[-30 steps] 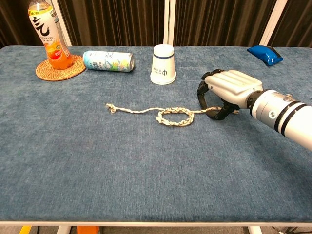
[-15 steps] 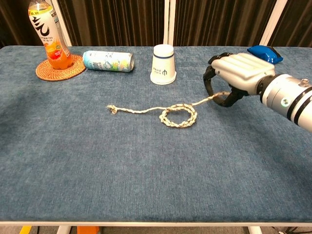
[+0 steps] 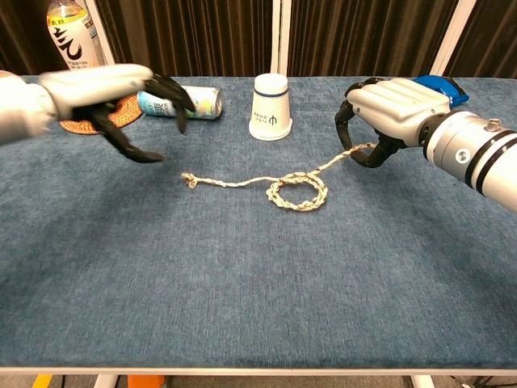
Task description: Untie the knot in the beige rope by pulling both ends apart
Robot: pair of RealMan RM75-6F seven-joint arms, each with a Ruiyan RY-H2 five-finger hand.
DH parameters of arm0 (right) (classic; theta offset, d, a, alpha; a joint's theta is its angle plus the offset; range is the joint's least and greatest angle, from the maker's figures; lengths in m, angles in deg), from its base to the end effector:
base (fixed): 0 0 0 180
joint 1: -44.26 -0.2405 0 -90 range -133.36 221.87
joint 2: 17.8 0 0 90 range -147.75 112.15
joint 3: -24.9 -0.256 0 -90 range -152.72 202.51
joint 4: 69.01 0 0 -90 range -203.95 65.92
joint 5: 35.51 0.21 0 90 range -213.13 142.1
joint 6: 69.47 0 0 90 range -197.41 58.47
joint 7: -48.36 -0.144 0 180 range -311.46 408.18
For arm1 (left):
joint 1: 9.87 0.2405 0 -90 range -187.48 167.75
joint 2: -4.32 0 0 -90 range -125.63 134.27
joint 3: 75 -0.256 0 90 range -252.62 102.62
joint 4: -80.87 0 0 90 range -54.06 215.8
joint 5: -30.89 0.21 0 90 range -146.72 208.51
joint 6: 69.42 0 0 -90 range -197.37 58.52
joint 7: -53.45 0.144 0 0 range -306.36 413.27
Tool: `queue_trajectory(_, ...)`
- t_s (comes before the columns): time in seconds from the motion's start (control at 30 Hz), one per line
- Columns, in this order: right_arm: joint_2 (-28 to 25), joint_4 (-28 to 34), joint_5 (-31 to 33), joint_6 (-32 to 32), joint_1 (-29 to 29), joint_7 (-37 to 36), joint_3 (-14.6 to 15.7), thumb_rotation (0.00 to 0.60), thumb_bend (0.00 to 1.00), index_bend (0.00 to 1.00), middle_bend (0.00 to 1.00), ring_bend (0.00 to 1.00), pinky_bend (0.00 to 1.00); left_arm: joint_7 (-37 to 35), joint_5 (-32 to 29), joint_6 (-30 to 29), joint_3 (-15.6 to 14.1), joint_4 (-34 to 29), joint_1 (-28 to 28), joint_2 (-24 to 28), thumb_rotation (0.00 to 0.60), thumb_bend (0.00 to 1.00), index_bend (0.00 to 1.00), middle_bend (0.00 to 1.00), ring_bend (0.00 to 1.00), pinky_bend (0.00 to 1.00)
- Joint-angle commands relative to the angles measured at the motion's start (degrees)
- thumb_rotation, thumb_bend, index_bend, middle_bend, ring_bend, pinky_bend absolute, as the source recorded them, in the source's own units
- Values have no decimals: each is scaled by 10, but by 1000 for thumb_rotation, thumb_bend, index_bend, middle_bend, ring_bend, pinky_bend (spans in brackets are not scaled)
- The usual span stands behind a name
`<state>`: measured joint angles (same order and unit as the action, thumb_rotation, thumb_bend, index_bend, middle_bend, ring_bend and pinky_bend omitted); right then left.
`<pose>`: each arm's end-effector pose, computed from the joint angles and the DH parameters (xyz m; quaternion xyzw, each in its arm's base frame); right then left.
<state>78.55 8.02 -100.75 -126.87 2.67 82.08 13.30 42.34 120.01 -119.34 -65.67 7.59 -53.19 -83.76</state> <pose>-0.1476 -0.3476 -0.0401 0.7650 -0.2848 0.3300 0.4741 -0.1504 0.3557 -0.0155 -0.7752 -0.3690 -0.4190 0.2955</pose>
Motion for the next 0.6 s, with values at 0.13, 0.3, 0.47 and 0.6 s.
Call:
queue_trajectory(0.13,-2,-2,2,0,0,-3,4,600,395,626,322,61,45,49,-29,19,1,9,-24,-38,600,241,444,184,79,33)
queue_trajectory(0.3,-1,-5,3,0,-1,-8,7,600,398,626,322,61,39,89,-65,43,5,29,-41,-71,600,276,455,184,79,33)
queue_trajectory(0.47,0,-9,3,2,-3,-12,9,600,407,626,322,61,35,119,-102,58,13,48,-53,-100,600,334,463,184,79,33)
queue_trajectory(0.6,1,-13,3,4,-5,-16,10,600,414,625,322,61,34,144,-119,66,13,61,-63,-115,600,352,475,184,79,33)
